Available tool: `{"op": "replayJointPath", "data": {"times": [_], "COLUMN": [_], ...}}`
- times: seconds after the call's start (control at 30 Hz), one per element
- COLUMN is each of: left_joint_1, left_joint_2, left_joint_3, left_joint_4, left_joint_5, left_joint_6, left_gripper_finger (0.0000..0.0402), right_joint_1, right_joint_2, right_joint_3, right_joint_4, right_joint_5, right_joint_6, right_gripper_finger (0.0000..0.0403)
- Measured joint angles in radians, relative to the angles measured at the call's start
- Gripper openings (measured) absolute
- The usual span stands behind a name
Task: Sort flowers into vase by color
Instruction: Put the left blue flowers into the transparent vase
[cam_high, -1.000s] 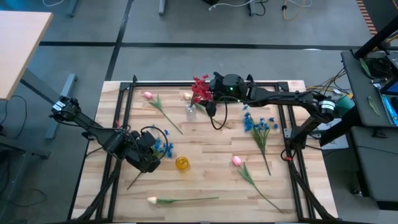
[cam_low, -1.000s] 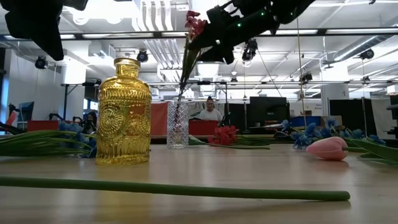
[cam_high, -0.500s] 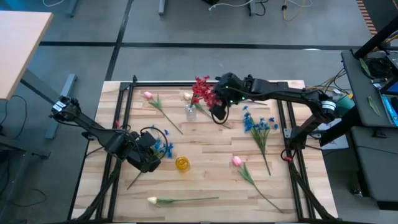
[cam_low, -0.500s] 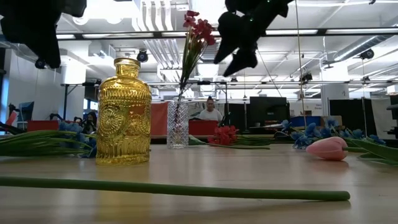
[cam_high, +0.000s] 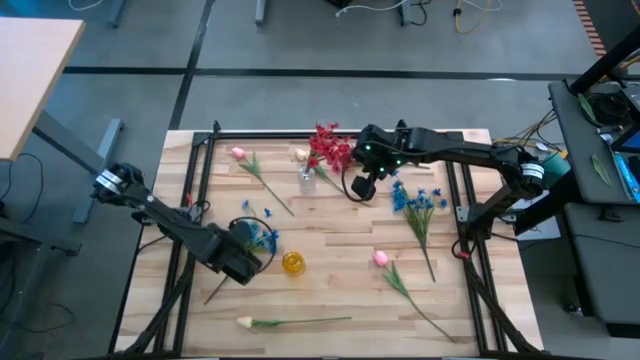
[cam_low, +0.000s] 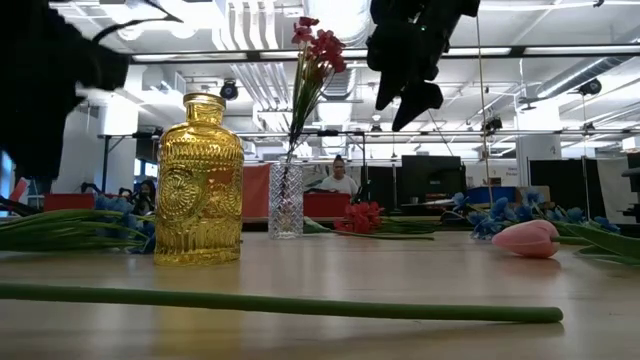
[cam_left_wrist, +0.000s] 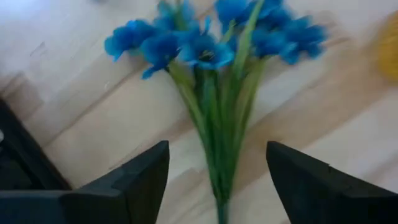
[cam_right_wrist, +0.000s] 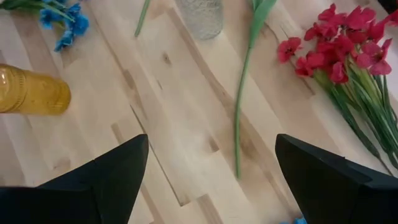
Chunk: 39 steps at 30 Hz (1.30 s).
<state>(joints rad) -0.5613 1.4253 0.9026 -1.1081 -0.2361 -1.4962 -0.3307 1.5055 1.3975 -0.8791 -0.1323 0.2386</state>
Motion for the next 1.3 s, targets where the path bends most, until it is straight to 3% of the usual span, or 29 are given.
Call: {"op": "replayJointPath", "data": {"times": [0.53, 0.67, 1.03, 1.3], "left_joint_1": [-0.001, -0.001, -0.010, -0.032], "left_joint_2": [0.231, 0.261, 0.277, 0.217], "left_joint_3": [-0.010, -0.010, -0.010, 0.060], "left_joint_4": [0.084, 0.087, 0.086, -0.094], "left_joint_5": [0.034, 0.042, 0.042, 0.002], "left_joint_6": [-0.018, -0.032, -0.060, -0.094], "left_gripper_finger": [0.0218, 0.0179, 0.0019, 0.0007], "right_joint_1": [0.015, 0.028, 0.073, 0.121], "right_joint_2": [0.000, 0.000, -0.006, -0.055], "right_joint_3": [0.000, 0.000, 0.001, -0.002], "right_joint_4": [-0.009, -0.008, -0.009, -0.007], "right_joint_5": [-0.007, -0.007, -0.007, -0.007], "right_joint_6": [-0.002, -0.002, -0.002, -0.004], "right_gripper_finger": [0.0341, 0.0341, 0.0341, 0.0341]}}
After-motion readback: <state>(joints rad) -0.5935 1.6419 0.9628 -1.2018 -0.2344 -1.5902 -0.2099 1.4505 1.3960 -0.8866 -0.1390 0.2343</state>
